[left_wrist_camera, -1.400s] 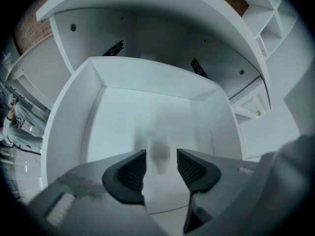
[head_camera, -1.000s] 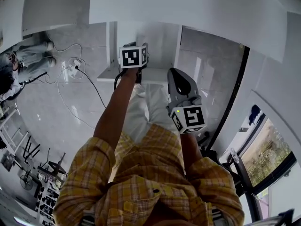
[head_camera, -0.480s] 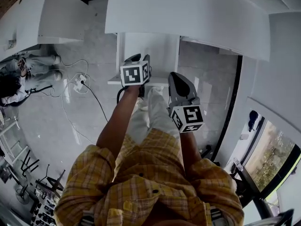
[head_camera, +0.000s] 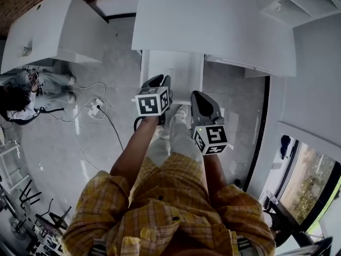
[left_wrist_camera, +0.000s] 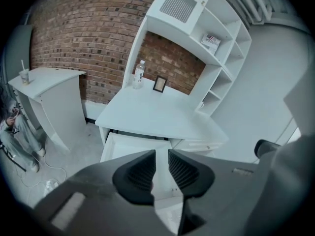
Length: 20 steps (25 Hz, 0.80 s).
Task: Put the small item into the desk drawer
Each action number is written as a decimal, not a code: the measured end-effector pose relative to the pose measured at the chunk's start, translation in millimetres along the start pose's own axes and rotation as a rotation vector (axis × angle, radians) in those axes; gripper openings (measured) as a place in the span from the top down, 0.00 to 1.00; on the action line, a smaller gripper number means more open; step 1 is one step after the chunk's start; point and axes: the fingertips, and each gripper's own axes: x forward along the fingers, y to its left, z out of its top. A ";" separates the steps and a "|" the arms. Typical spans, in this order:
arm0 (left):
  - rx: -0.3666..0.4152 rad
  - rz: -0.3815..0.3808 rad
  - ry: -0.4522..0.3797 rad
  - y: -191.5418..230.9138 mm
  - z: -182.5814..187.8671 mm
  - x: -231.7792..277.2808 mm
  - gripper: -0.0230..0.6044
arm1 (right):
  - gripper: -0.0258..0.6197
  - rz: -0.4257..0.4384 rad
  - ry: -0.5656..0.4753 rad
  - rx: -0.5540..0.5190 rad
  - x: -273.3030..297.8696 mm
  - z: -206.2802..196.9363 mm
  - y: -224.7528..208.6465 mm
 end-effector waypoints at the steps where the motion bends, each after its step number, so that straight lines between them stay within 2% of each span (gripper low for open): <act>1: 0.000 -0.008 -0.013 -3.0 2.6 -7.1 0.83 | 0.96 0.001 -0.004 -0.007 -2.5 2.6 3.0; 9: 0.037 -0.027 -0.134 -21.7 25.7 -57.7 0.96 | 0.96 -0.011 -0.065 -0.009 -20.8 32.6 11.9; 13: 0.054 -0.044 -0.178 -35.5 27.9 -83.5 0.96 | 0.96 -0.016 -0.089 0.001 -37.9 40.8 16.6; 20: 0.126 -0.057 -0.287 -50.5 54.7 -117.4 0.96 | 0.96 -0.013 -0.140 0.020 -52.9 64.9 21.5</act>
